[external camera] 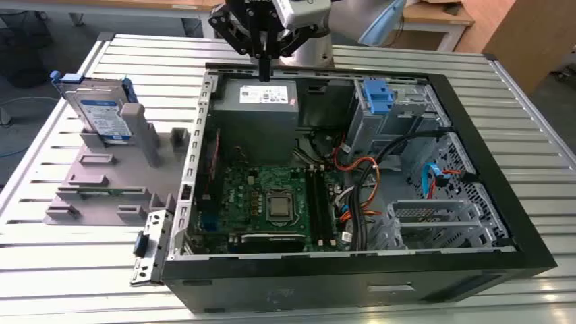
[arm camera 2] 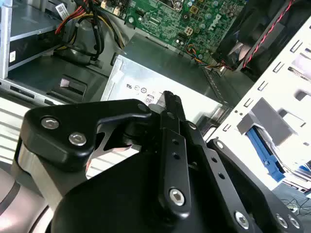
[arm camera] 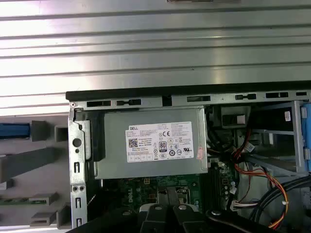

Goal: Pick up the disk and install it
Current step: 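Reach for the disk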

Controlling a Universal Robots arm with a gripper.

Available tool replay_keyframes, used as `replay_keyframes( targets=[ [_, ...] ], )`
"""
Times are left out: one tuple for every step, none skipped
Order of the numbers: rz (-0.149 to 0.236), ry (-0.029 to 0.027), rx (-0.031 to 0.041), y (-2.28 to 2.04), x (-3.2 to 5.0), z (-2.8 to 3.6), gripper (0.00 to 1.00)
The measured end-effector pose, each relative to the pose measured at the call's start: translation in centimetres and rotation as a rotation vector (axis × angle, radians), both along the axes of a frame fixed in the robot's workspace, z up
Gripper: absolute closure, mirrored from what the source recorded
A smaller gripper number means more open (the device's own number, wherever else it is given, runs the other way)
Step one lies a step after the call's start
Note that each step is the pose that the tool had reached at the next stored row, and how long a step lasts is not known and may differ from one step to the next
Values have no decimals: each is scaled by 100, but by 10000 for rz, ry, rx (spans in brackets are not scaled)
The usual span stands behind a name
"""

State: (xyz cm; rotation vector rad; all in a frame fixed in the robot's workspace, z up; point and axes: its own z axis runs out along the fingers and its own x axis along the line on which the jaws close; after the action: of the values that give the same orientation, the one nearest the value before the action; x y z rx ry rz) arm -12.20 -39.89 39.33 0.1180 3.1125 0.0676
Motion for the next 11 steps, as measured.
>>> replay_keyframes(
  targets=[
    [0, 0, 0, 0, 0, 0, 89],
    [0, 0, 0, 0, 0, 0, 89],
    [0, 0, 0, 0, 0, 0, 89],
    [0, 0, 0, 0, 0, 0, 89],
    [0, 0, 0, 0, -2, 0, 89],
    [0, 0, 0, 0, -4, 0, 89],
    [0, 0, 0, 0, -7, 0, 89],
    [0, 0, 0, 0, -9, 0, 89],
    [0, 0, 0, 0, -10, 0, 89],
    [1, 0, 0, 0, -11, 0, 89],
    [1, 0, 0, 0, -11, 0, 89]
  ],
)
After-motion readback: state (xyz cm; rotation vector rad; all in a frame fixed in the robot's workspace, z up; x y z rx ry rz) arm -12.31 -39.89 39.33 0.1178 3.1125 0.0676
